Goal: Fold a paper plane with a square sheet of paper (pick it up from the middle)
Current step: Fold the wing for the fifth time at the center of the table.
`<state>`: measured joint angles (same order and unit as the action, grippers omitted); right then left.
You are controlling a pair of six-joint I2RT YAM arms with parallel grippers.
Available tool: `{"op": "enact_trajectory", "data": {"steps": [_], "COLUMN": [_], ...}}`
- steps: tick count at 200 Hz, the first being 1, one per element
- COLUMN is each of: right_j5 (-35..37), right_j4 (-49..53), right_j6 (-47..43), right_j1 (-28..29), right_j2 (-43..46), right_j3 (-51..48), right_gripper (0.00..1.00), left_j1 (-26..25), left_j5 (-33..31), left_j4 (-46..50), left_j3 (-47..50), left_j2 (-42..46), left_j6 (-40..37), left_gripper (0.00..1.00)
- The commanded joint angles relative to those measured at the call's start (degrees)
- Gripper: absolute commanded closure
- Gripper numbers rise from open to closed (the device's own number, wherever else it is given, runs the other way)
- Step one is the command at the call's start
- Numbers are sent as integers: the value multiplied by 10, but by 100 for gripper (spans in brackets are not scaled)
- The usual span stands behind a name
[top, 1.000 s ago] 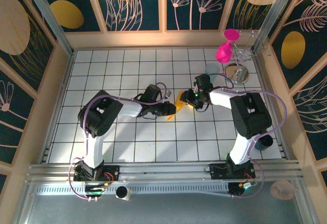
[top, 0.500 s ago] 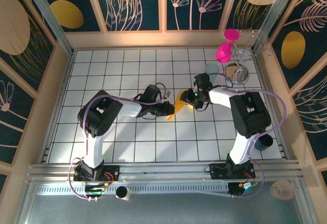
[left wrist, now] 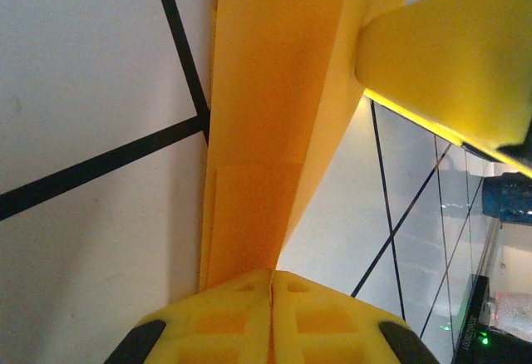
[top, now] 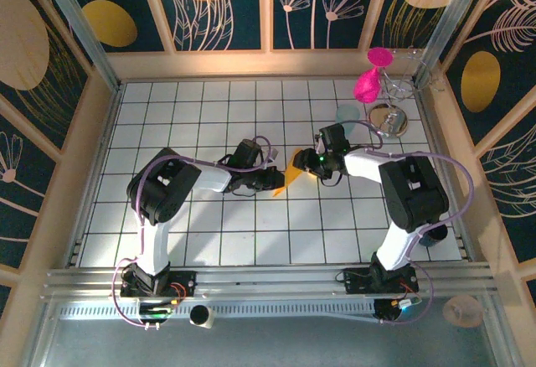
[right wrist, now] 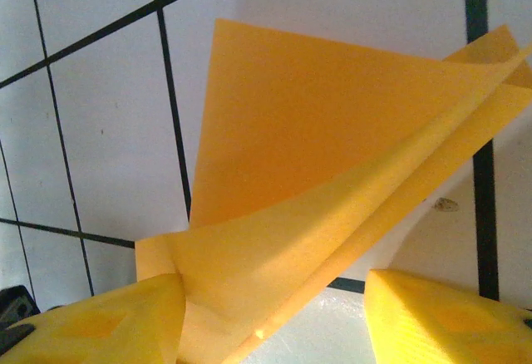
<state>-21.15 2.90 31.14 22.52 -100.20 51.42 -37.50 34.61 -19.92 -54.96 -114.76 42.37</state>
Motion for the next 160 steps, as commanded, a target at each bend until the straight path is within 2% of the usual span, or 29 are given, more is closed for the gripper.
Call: {"op": "enact_trajectory", "data": {"steps": [1, 49, 68, 106, 128, 160], "right_j5": [-14, -2, 23, 98, 111, 112], "right_j4": [-8, 6, 27, 79, 86, 86], "right_j6": [-49, -88, -91, -72, -59, -52], "right_j1": [9, 20, 28, 46, 47, 46], "right_j2": [17, 6, -15, -64, -77, -79], "right_j3": [-18, -15, -1, 36, 42, 44], "right_gripper": [41, 46, 46, 45, 46, 46], "left_j1": [8, 9, 9, 10, 10, 10], "left_j5": [1, 5, 6, 4, 2, 2], "left_j4": [28, 24, 23, 28, 34, 40], "left_j3": [18, 19, 18, 11, 9, 11], "left_j2": [-19, -18, -12, 18, 37, 48], "left_j6": [10, 14, 14, 14, 13, 11], "left_gripper": [90, 90, 89, 82, 78, 79]}}
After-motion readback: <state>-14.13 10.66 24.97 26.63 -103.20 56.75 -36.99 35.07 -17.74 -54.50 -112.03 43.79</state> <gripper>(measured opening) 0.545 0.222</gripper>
